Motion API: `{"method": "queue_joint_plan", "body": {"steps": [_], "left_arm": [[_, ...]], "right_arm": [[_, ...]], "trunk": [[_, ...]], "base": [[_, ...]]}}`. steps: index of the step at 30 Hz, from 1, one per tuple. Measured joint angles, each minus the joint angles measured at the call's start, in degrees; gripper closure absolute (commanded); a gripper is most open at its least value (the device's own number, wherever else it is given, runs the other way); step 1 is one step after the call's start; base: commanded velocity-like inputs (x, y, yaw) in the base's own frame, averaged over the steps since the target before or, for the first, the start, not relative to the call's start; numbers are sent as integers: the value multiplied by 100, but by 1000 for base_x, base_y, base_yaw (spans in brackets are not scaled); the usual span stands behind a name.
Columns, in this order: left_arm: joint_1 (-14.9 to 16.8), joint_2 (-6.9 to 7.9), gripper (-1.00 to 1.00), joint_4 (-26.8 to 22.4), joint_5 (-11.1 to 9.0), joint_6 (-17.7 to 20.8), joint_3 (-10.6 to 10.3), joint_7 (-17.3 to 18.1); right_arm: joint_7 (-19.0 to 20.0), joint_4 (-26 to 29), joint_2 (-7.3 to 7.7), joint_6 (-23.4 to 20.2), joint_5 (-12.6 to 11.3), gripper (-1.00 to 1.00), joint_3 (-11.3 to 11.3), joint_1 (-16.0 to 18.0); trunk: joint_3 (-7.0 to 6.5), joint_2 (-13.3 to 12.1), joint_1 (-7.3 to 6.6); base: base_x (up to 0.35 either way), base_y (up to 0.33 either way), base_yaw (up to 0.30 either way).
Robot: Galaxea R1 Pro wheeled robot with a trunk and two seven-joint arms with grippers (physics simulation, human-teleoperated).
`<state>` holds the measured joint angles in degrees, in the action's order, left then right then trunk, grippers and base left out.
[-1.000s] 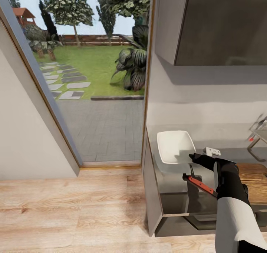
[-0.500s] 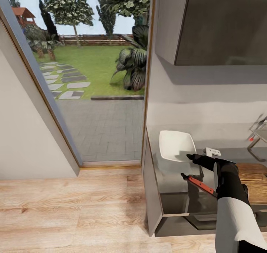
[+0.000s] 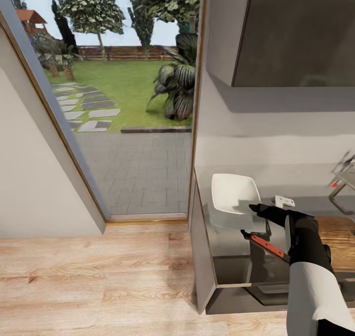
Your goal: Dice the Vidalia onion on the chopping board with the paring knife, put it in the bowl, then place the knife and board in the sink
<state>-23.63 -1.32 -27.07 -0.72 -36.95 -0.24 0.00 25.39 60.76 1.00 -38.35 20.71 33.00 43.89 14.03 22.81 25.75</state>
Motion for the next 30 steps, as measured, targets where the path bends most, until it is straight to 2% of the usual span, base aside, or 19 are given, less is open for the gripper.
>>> {"method": "queue_joint_plan", "body": {"steps": [8, 15, 22, 30], "left_arm": [[0, 0, -100, 0, 0, 3, 0, 0], [1, 0, -100, 0, 0, 8, 0, 0], [1, 0, -100, 18, 2, 9, 0, 0], [1, 0, -100, 26, 1, 8, 0, 0]], "right_arm": [[22, 569, -6, -93, 4, -100, -5, 0], [547, 990, -3, -342, 22, -100, 9, 0], [723, 1172, -5, -412, 32, -100, 8, -1], [750, 1194, -11, -420, 33, -100, 5, -8]], "trunk": [[0, 0, 0], [0, 0, 0], [0, 0, 0], [0, 0, 2]], "base": [[0, 0, 0], [0, 0, 0], [0, 0, 0], [-54, 0, 0]]}}
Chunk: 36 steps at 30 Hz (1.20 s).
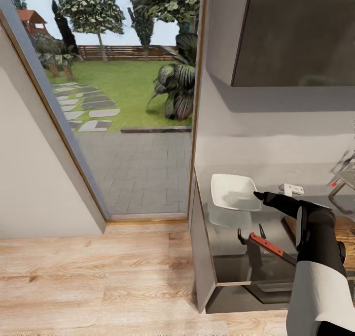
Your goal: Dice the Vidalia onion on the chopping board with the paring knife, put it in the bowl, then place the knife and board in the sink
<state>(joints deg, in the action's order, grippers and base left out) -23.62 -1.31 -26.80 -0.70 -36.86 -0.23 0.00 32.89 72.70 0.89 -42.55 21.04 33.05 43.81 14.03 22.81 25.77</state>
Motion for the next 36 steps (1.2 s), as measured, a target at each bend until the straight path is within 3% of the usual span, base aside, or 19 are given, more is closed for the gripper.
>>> {"method": "queue_joint_plan", "body": {"steps": [13, 20, 36], "left_arm": [[0, 0, -100, 0, 4, 0, 0, 2], [0, 0, -100, 0, 7, 0, -1, 2], [0, 0, -100, -1, 0, 0, 0, 1]], "right_arm": [[4, 0, 1, -10, -9, -100, -1, -2], [3, -3, 1, -11, -12, -100, -2, -5], [4, -7, 2, -10, -20, -100, -8, -8]], "trunk": [[0, -1, 0], [-3, 0, -2], [-78, 0, -2]], "base": [[-261, 0, 0], [-44, 0, -44], [-2, 55, -186]]}}
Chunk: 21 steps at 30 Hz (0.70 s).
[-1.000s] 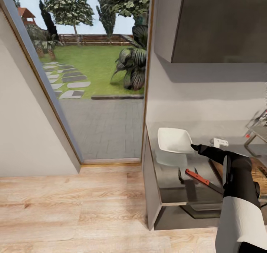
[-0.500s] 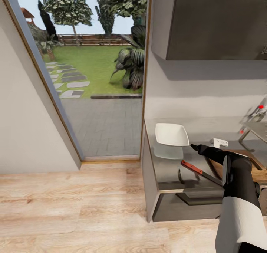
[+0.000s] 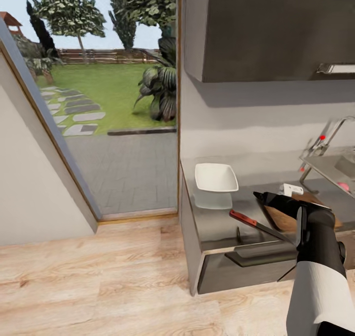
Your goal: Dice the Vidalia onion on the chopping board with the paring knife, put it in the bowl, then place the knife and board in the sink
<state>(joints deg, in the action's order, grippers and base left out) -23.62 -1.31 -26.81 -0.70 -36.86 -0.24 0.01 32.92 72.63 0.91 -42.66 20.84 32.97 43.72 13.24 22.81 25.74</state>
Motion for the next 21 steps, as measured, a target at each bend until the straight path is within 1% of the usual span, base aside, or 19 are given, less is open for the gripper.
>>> {"method": "queue_joint_plan", "body": {"steps": [9, 21], "left_arm": [[-1, 0, -100, -1, -2, 0, 0, -1], [-1, 0, -100, -1, -2, 0, 0, -1]], "right_arm": [[0, 0, 1, 0, 0, -100, 0, -2], [0, -1, 1, 2, 0, -100, -1, 2]], "trunk": [[-47, 0, 0], [-110, 0, 0]], "base": [[0, 217, -200], [0, 283, -200]]}}
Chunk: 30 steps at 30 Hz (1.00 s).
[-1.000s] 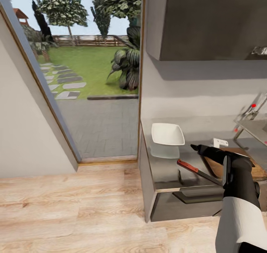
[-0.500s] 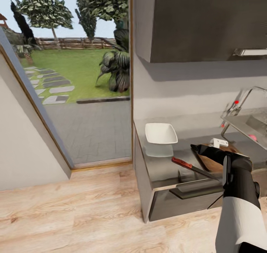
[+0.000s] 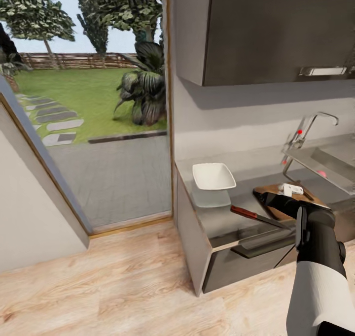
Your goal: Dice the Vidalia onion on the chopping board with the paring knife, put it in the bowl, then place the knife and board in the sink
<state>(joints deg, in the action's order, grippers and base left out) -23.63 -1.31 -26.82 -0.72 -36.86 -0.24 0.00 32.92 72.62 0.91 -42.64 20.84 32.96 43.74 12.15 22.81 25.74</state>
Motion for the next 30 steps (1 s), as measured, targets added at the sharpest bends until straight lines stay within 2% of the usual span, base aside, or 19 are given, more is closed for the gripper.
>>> {"method": "queue_joint_plan", "body": {"steps": [30], "left_arm": [[0, 0, -100, 0, 0, 0, 0, 0]], "right_arm": [[0, 0, 8, 0, 8, -100, 9, -4]], "trunk": [[-157, 0, 0]], "base": [[0, 301, -194]]}}
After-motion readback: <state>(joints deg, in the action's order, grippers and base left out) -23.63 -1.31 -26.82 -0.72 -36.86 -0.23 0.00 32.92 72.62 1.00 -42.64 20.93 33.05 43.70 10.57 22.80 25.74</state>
